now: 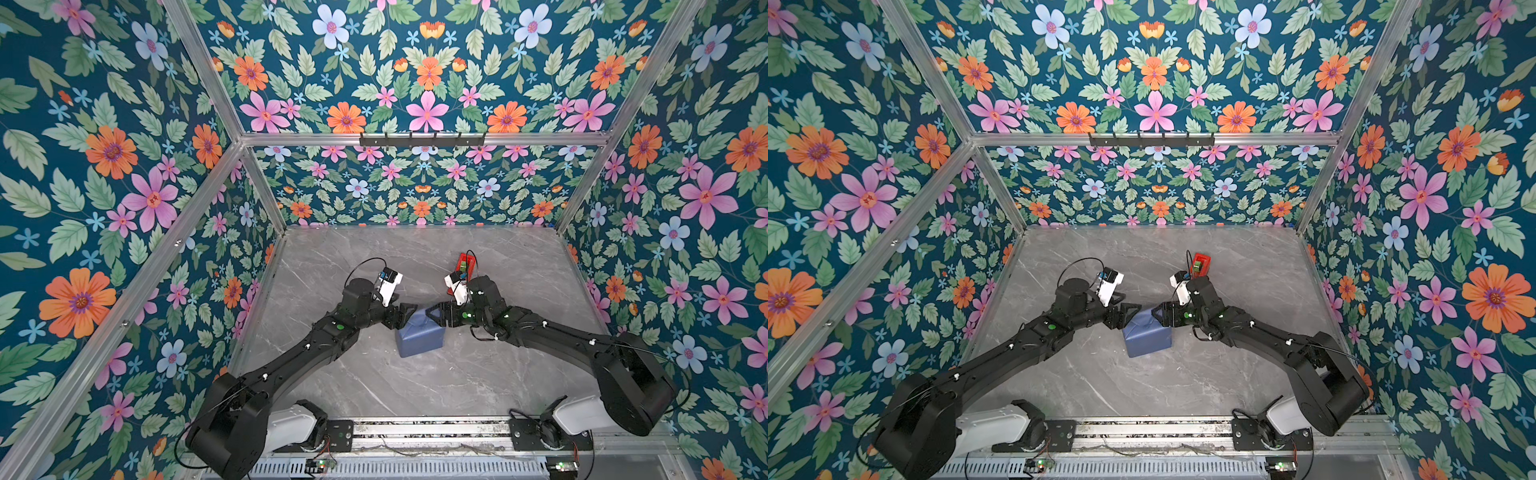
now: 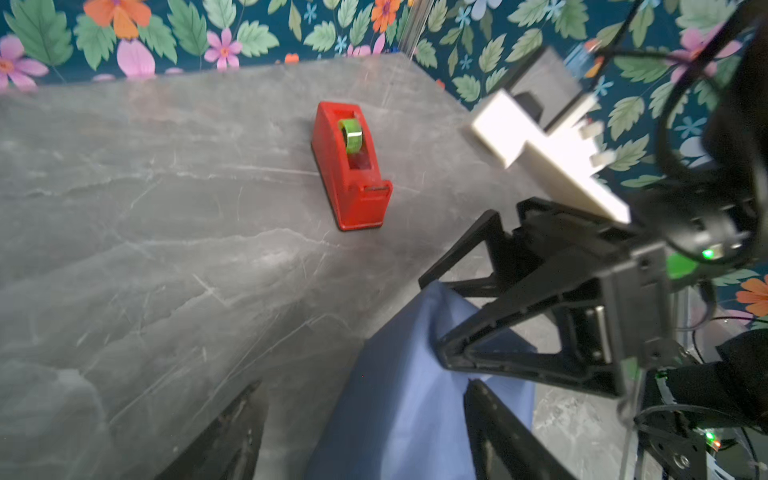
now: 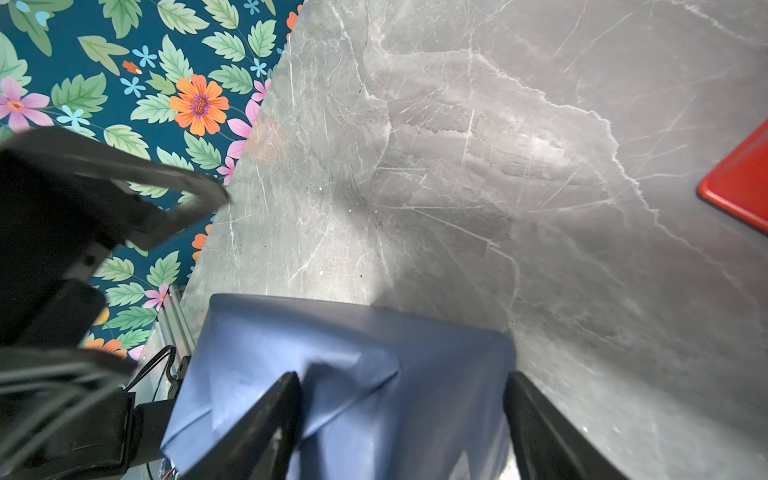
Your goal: Wrap the gift box in paper
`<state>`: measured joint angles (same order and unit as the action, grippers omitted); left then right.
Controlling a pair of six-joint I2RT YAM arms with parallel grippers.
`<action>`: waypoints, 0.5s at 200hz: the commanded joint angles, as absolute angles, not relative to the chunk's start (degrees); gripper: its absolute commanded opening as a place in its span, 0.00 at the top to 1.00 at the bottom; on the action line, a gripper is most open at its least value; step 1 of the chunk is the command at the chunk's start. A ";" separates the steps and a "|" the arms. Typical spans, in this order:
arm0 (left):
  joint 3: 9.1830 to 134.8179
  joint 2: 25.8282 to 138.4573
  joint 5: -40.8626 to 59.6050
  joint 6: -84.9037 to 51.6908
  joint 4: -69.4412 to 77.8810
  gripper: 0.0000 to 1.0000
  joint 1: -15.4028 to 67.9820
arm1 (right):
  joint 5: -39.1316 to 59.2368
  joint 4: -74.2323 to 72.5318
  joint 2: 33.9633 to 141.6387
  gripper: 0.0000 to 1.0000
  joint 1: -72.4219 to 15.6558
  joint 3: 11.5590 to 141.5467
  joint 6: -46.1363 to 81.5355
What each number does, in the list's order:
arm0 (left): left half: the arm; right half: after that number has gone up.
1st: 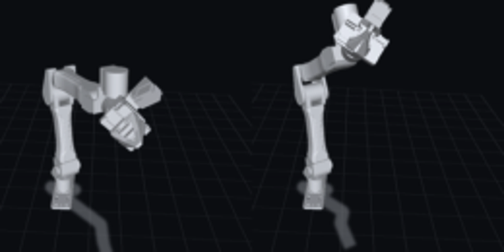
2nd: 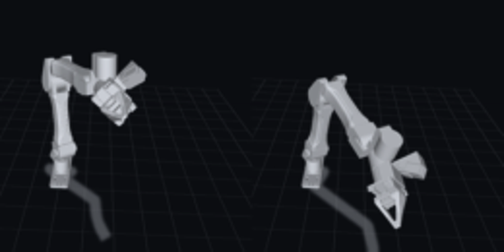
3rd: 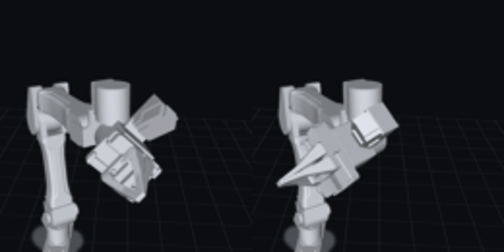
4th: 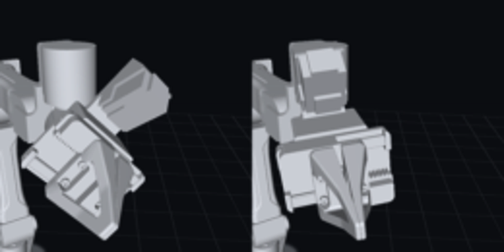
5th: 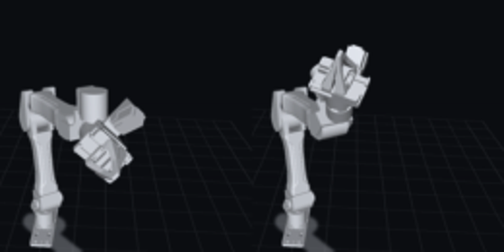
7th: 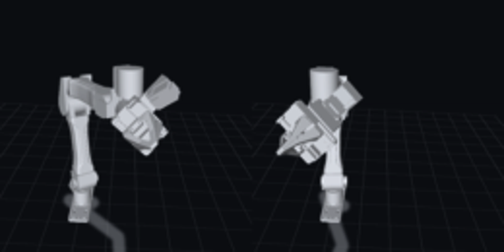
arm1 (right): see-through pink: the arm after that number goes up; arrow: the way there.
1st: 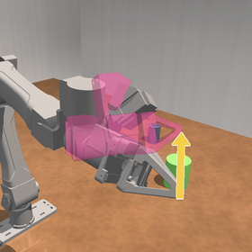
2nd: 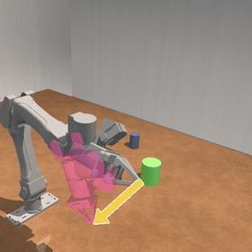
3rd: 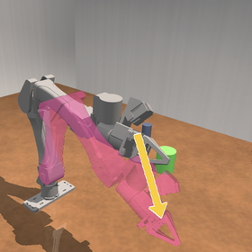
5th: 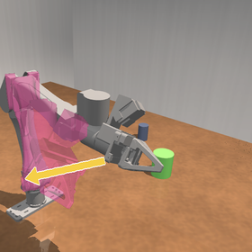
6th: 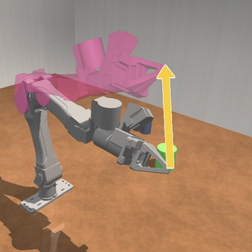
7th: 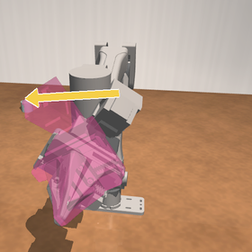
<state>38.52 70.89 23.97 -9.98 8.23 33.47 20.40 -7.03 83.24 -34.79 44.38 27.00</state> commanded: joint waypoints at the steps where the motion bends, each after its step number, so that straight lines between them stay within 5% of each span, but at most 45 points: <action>1: 38.21 71.88 25.14 -10.11 5.80 0.22 33.49 | 20.04 -2.04 83.15 0.23 -34.85 44.21 26.67; 100: 36.56 74.31 28.20 -8.87 6.24 0.24 33.49 | 16.73 -0.38 78.29 0.09 -36.36 44.89 28.31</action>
<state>36.91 73.93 27.27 -9.89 7.62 33.47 19.03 -1.72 79.09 -35.48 44.42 28.05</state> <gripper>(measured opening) 0.764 0.895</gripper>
